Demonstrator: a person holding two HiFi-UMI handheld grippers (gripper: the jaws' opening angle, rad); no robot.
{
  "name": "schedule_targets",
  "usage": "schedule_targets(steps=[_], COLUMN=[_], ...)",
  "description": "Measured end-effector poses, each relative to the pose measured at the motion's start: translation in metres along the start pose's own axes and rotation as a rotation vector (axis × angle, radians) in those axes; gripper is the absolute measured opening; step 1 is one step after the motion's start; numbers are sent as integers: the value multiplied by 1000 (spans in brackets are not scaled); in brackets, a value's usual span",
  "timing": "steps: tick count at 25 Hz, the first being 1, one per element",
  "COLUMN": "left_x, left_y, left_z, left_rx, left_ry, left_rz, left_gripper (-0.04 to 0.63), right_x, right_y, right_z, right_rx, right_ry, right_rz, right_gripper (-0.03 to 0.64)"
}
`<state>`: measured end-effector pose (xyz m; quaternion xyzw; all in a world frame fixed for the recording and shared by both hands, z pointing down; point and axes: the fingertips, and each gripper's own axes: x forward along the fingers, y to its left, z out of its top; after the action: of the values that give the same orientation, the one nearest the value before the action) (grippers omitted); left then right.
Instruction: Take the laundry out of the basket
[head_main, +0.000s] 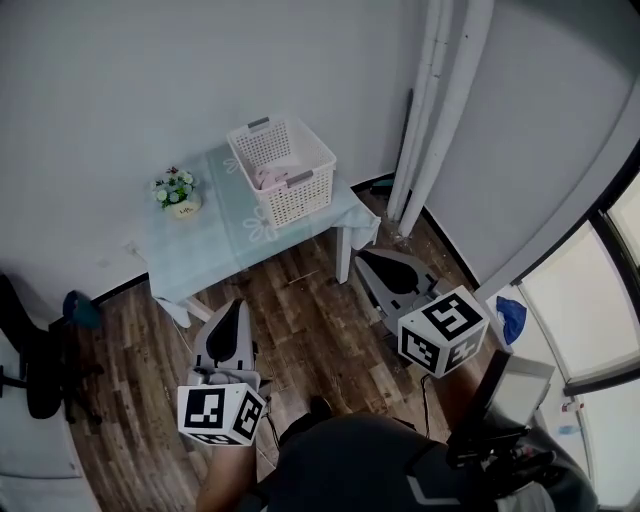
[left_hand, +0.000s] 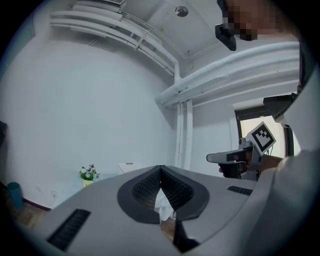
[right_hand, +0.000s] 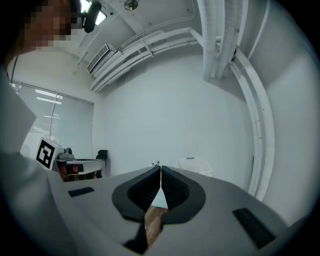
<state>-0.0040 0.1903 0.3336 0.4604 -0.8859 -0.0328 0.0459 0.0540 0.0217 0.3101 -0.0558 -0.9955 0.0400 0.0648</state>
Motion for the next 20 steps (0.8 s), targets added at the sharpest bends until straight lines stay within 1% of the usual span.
schedule_targets(steps=[6,11,15,20], left_x=[18,33,54,93], left_y=[41,57,67,79], left_z=[-1,-4,-3,0], left_rx=[-29,-52,-53,-43], left_ry=[-5,3,14,23], left_rz=[-34,-49,-42,-5], left_gripper=[8,8,8,8], right_x=[41,65,85,121], right_y=[9,6,-11,-47], right_z=[0,1,5,9], right_rx=[-39,-54,-53,-41], right_ry=[24,44,40,35], right_rz=[0,12,22,56], right_gripper=[17,17,17,17])
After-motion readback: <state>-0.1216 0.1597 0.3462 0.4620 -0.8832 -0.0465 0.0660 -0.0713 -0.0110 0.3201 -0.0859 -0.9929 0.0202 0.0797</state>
